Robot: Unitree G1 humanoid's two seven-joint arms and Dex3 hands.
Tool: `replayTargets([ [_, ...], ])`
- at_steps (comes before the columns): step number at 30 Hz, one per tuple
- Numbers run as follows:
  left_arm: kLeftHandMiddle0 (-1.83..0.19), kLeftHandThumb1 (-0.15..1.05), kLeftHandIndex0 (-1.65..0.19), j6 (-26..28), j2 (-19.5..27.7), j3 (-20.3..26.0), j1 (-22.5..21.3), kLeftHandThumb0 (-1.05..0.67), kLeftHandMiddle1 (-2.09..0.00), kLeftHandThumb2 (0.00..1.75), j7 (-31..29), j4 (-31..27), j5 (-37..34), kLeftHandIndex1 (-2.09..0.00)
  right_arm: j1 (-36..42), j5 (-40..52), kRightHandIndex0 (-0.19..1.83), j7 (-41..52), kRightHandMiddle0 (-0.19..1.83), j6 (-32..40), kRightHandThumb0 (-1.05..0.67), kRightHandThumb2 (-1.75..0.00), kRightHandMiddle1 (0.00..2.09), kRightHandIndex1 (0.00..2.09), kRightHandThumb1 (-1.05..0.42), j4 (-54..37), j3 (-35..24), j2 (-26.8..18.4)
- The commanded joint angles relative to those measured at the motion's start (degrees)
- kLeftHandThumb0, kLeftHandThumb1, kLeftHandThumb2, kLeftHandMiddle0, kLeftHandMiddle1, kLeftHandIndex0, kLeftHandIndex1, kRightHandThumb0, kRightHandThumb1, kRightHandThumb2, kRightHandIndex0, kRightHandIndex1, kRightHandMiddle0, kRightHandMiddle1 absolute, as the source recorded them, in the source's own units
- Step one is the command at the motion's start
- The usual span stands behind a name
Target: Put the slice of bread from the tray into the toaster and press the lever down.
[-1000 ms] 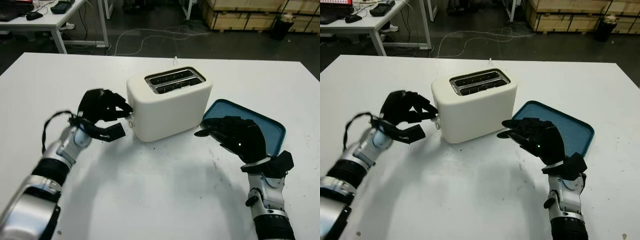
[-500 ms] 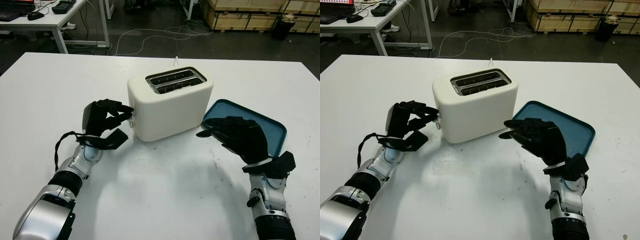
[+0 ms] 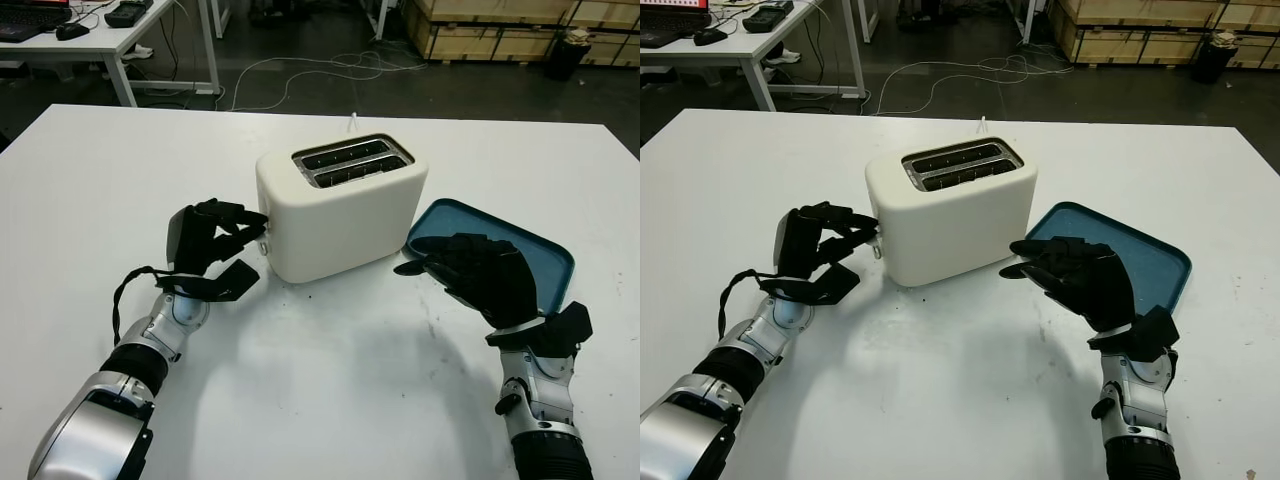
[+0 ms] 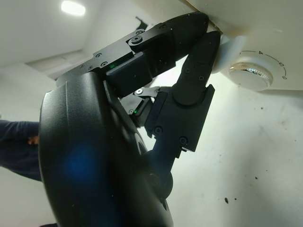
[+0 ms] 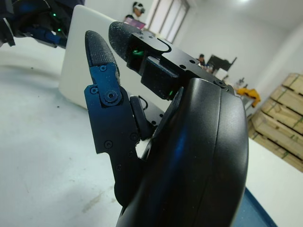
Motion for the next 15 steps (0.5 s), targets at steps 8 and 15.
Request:
replayTargets([
  [8, -0.78, 0.84, -1.23, 14.60, -12.06, -13.98, 3.70, -0.19, -1.24, 0.00, -12.13, 6.96, 11.21, -0.06, 0.31, 0.68, 1.20, -0.43, 1.16, 1.93, -0.50, 0.00, 0.00, 0.23, -0.89, -1.29, -0.30, -1.86],
  [15, -0.76, 0.82, -1.26, 12.84, -7.61, -13.09, 7.11, -0.19, -1.37, 0.00, -13.60, -1.74, 9.66, -0.08, 0.18, 0.90, 1.20, -0.25, 1.16, 2.18, -0.50, 0.00, 0.00, 0.22, -0.90, -1.40, 0.16, -1.45],
])
